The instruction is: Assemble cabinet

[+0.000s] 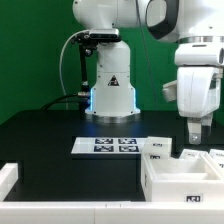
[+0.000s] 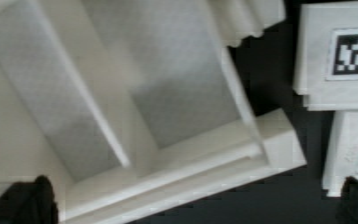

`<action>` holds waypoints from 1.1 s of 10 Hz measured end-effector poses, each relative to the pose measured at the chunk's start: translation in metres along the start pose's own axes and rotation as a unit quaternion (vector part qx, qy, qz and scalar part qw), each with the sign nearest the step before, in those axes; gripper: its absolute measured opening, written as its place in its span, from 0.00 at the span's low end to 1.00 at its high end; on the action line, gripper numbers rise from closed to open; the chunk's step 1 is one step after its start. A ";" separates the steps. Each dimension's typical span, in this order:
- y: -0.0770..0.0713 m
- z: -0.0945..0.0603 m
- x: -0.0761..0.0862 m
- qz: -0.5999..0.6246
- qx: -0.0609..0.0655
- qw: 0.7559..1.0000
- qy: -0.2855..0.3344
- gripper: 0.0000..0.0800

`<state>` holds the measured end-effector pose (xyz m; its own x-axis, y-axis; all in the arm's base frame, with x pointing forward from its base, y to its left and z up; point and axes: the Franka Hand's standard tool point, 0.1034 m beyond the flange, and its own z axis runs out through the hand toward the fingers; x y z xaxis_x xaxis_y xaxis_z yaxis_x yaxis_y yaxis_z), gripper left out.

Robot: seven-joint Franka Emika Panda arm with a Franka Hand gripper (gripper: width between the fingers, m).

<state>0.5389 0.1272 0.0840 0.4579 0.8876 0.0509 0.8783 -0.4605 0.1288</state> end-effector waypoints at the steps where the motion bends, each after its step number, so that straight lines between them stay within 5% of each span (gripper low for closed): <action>1: -0.021 0.003 0.003 0.019 0.004 1.000 0.003 1.00; 2: -0.036 0.005 0.010 0.025 0.007 1.000 0.006 1.00; 6: -0.038 0.006 0.012 0.031 0.006 0.999 0.008 1.00; 8: -0.069 0.009 0.024 0.051 0.026 0.998 -0.013 1.00; 11: -0.069 0.011 0.022 0.053 0.027 0.998 -0.015 1.00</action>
Offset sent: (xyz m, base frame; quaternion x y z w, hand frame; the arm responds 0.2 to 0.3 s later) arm 0.0000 0.0000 0.0000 0.0000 0.0000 0.0000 1.0000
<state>0.4902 0.1782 0.0658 0.5516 0.8335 0.0316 0.8306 -0.5524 0.0706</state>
